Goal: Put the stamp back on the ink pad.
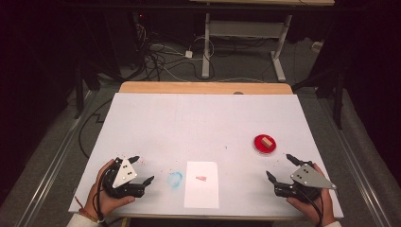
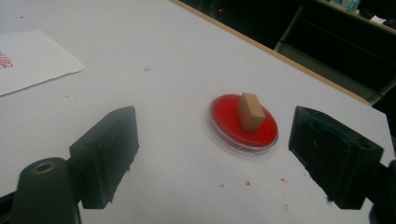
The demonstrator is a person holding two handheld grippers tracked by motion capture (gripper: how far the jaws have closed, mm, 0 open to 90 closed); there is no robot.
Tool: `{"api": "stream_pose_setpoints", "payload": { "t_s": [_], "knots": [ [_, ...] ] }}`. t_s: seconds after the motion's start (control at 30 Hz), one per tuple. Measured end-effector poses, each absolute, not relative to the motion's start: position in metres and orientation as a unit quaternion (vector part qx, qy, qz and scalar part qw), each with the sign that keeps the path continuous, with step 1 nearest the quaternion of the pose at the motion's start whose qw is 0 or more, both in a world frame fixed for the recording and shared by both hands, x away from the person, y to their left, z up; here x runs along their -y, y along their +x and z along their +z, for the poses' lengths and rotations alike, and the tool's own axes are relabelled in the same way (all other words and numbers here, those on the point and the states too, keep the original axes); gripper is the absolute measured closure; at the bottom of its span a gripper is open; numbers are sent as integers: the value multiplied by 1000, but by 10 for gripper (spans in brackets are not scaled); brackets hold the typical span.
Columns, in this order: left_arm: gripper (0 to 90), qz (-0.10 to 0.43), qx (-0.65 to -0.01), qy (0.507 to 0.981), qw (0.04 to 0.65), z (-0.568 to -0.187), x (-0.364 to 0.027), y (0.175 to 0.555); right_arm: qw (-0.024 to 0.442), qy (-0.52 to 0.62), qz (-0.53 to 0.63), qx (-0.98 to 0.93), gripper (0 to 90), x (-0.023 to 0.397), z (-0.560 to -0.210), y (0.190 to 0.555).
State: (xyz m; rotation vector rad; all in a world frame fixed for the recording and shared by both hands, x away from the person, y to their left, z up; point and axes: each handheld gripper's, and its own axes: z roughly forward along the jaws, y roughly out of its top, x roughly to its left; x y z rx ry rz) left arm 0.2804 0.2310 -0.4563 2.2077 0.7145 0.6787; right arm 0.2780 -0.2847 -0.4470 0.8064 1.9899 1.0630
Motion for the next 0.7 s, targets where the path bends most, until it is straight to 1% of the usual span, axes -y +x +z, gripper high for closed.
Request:
{"api": "stream_pose_setpoints", "payload": {
  "t_s": [0.33,0.57,0.7],
  "knots": [
    [179,265,-273,855,352,-456,-230,278,361,301,422,-775,162,281,-446,276],
    [179,263,-270,856,354,-456,-230,277,373,297,425,-769,162,280,-443,271],
    [179,263,-271,856,353,-456,-230,278,371,297,424,-771,162,280,-443,272]
  ]
}}
